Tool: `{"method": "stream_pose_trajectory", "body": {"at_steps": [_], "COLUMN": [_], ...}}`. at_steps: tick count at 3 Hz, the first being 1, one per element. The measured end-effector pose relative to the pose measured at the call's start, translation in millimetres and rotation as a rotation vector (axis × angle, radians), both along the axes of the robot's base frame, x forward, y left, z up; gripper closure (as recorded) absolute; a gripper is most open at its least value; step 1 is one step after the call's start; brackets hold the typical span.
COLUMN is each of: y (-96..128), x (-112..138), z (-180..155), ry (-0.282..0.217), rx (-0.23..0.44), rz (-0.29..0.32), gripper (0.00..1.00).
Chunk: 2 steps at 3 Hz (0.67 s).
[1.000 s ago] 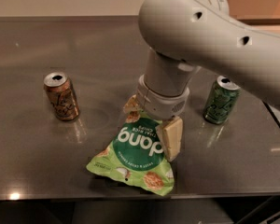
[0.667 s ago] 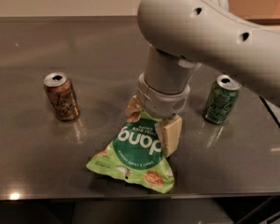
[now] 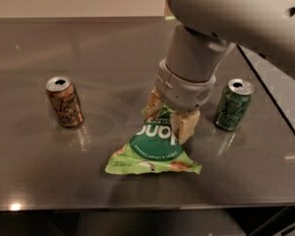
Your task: Pick green rice chip bag
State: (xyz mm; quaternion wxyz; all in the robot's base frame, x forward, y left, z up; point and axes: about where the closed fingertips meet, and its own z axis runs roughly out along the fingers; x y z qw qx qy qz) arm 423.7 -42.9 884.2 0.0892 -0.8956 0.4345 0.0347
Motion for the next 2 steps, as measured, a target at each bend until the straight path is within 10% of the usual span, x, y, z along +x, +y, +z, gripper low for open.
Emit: {"method": "stream_pose_trajectory", "body": {"at_steps": [2], "y": [-22], "x": [11], "z": [63], "ry": [-0.064], "rx": [0.097], "rz": [-0.041], "gripper": [1.0]}}
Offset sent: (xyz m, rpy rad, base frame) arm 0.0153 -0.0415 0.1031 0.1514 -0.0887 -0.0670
